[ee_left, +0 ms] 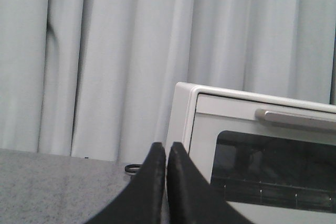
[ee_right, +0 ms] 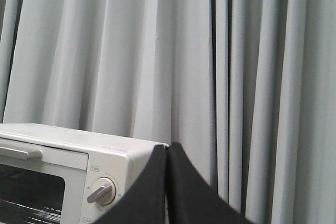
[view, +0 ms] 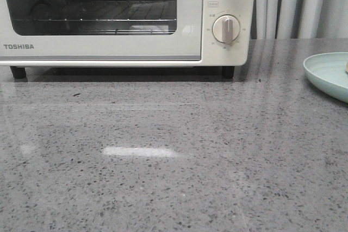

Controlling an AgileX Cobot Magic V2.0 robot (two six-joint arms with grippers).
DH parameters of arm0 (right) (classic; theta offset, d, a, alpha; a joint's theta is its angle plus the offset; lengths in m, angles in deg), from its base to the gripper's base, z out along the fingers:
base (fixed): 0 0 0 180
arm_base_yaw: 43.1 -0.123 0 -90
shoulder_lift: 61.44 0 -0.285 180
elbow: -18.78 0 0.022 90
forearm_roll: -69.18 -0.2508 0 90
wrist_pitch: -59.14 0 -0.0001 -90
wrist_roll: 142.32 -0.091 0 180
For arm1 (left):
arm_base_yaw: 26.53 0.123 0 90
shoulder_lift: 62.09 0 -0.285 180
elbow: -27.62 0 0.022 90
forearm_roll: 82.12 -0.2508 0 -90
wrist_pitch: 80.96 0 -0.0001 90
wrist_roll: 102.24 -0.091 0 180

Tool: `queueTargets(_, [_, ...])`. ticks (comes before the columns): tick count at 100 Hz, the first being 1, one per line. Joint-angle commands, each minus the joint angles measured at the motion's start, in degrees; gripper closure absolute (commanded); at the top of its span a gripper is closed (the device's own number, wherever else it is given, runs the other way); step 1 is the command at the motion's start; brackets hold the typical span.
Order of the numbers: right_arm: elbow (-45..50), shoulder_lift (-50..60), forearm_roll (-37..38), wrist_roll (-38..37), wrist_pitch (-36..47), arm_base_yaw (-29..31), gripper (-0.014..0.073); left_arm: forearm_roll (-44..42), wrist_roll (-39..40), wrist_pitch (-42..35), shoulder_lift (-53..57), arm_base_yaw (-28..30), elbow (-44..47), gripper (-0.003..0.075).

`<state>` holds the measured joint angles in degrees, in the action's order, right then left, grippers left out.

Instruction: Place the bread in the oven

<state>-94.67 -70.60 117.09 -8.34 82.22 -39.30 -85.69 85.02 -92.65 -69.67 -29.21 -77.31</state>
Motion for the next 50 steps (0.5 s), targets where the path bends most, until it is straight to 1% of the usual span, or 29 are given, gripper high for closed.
queueTargets(1, [-4.31,-3.88,1.9,-5.12,-2.0,-0.18,0.0668,-0.78,0.71,-3.93,1.23,0.23,-3.76,0.0742])
queueTargets(4, [-5.19,-5.09,2.03,-7.82,-4.88,-0.18,0.0668,-0.84,0.71,-3.93,0.92,0.23,-4.74,0.0742])
queueTargets(9, [-6.74,-7.36,2.03,-9.97,-8.69,-0.18,0.0668,-0.84,0.71,-3.81,0.63,0.23,-6.33,0.0742])
queueTargets(17, [-9.87,-11.81,2.03,-9.97,-13.43,-0.31,0.0668,-0.84,0.71,-3.81,-0.28,0.23,-9.47,0.0742])
queueTargets(24, [-12.23,-15.37,2.18,-9.97,-14.34,-0.68,0.0668,-0.84,0.71,-3.68,-1.29,0.23,-12.4,0.0742])
queueTargets(32, [-15.16,-20.3,6.44,-9.97,-10.03,-0.8,0.0668,-0.97,0.71,-3.51,-2.72,0.23,-15.62,0.0742])
queueTargets(41, [-17.36,-24.23,6.76,-9.97,-3.67,-0.8,0.0668,-0.97,0.71,-3.4,-4.93,0.23,-19.12,0.0742])
queueTargets(42, [-17.5,-24.79,6.76,-9.97,-1.62,-0.8,0.0668,-0.97,0.71,-3.4,-5.08,0.23,-19.62,0.0742])
queueTargets(43, [-17.65,-25.04,6.76,-9.97,-1.62,-0.8,0.0668,-0.97,0.71,-3.4,-5.45,0.23,-19.88,0.0742])
queueTargets(50, [-18.8,-27.28,8.7,-9.97,5.29,-0.8,0.0668,-0.97,0.71,-2.59,-7.28,0.23,-22.31,0.0741])
